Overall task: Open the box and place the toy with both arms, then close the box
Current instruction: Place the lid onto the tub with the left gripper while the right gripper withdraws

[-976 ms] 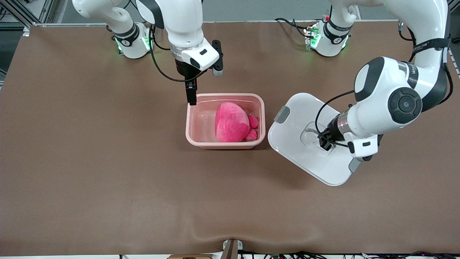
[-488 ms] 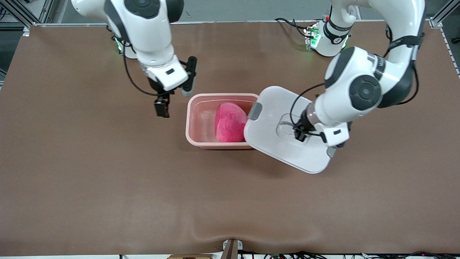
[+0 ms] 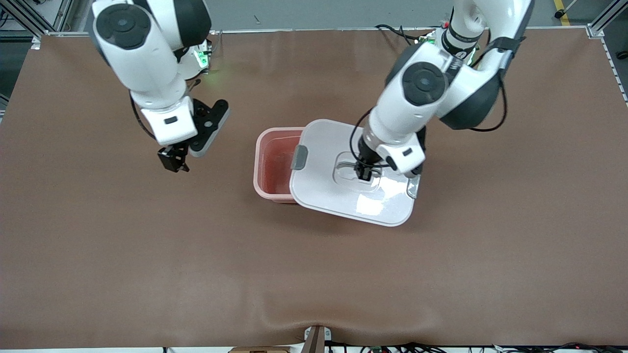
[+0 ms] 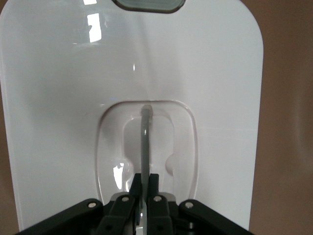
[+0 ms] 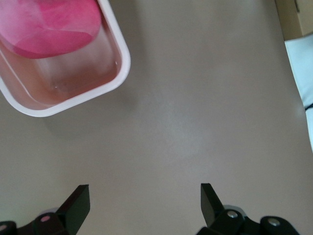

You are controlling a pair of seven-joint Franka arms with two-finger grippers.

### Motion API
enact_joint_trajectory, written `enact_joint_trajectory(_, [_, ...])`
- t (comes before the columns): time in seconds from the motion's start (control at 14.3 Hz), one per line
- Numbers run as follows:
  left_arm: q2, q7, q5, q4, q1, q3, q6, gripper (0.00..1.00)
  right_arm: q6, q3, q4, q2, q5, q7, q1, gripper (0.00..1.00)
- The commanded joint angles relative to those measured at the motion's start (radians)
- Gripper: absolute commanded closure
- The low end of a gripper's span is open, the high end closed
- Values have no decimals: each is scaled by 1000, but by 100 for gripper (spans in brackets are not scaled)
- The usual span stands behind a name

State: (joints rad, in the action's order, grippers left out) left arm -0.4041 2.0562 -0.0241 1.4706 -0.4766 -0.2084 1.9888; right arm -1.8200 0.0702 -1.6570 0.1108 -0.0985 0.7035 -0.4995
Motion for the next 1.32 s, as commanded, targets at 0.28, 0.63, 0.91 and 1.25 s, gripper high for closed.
enact_joint_trajectory(0.28, [-76,362,194,-15,-168,6,116,100,105,-33,49,-11,26,-13,194,0])
enact_joint_trajectory(0.63, [-104,550,285,-15,-227,6,159,100,90,-53,63,-30,58,-19,320,0])
enact_joint_trajectory(0.91, [-120,599,317,-1,-258,7,180,100,103,-52,60,-33,138,-47,433,0])
enact_joint_trajectory(1.25, [-147,595,345,8,-269,4,179,100,116,-43,45,-40,143,-226,484,0])
